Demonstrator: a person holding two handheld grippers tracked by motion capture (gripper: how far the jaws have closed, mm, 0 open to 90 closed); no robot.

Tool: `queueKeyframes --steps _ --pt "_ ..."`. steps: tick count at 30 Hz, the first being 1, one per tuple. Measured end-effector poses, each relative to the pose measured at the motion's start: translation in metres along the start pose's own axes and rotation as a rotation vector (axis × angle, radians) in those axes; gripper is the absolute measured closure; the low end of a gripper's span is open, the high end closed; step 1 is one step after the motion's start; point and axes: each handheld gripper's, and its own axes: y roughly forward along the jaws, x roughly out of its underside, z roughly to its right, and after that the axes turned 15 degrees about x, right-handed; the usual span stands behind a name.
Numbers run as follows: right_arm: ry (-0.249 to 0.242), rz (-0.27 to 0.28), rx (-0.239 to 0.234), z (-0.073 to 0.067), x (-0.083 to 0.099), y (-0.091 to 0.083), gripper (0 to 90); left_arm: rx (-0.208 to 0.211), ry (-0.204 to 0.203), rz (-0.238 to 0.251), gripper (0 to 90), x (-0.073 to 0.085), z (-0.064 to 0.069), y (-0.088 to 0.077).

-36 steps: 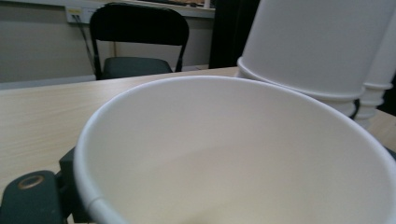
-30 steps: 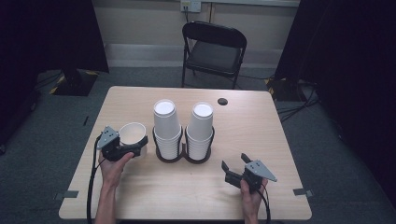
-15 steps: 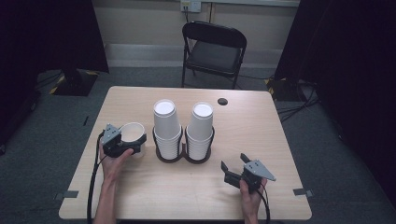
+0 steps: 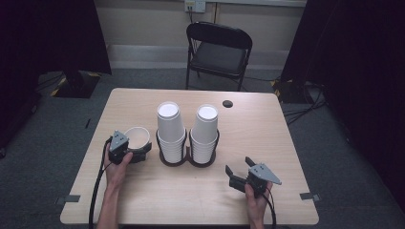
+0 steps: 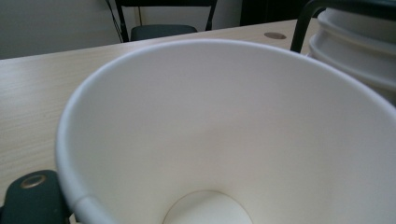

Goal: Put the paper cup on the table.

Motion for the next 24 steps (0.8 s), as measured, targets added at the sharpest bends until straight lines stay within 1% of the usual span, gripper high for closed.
queueKeyframes --steps 1,2,3,4,6,12,13,15,19,20,22,24 --pt "0.000 -0.001 0.000 0.000 0.000 0.000 14.3 0.001 -0.008 0.004 11.2 0.001 0.000 0.000" --pt "0.001 -0.001 0.002 0.001 0.000 0.000 14.3 0.001 -0.008 -0.007 11.4 0.002 -0.001 -0.001" --pt "0.002 -0.001 0.001 0.001 0.000 0.000 14.3 0.002 -0.016 -0.007 11.7 0.003 -0.001 0.000" --pt "0.000 -0.001 0.001 0.001 0.000 0.000 14.3 -0.004 -0.015 -0.025 12.2 0.003 -0.001 0.000" --pt "-0.001 -0.001 0.001 0.000 0.000 0.000 14.3 -0.013 -0.025 -0.039 12.9 0.004 0.001 -0.001" --pt "-0.002 -0.001 -0.001 0.000 0.000 0.000 14.4 -0.022 -0.049 -0.050 13.5 0.006 0.003 -0.003" --pt "-0.005 0.000 -0.001 0.000 0.000 0.000 14.4 -0.023 -0.048 -0.051 13.6 0.006 0.003 -0.003" --pt "-0.003 -0.002 0.000 0.000 0.000 0.000 14.4 -0.010 -0.049 -0.053 13.7 0.008 0.003 -0.004" --pt "-0.006 -0.001 -0.003 0.000 0.000 0.000 15.0 -0.019 -0.076 -0.063 15.1 0.013 0.002 -0.004" --pt "-0.008 0.000 -0.002 0.000 0.000 0.000 15.0 -0.032 -0.073 -0.079 15.1 0.015 0.002 -0.003" --pt "-0.006 0.001 -0.003 0.000 0.000 0.000 15.0 -0.040 -0.073 -0.105 15.3 0.016 0.002 -0.003" --pt "-0.004 0.000 -0.004 0.000 0.000 0.000 15.0 -0.050 -0.067 -0.108 15.3 0.015 0.003 -0.004"
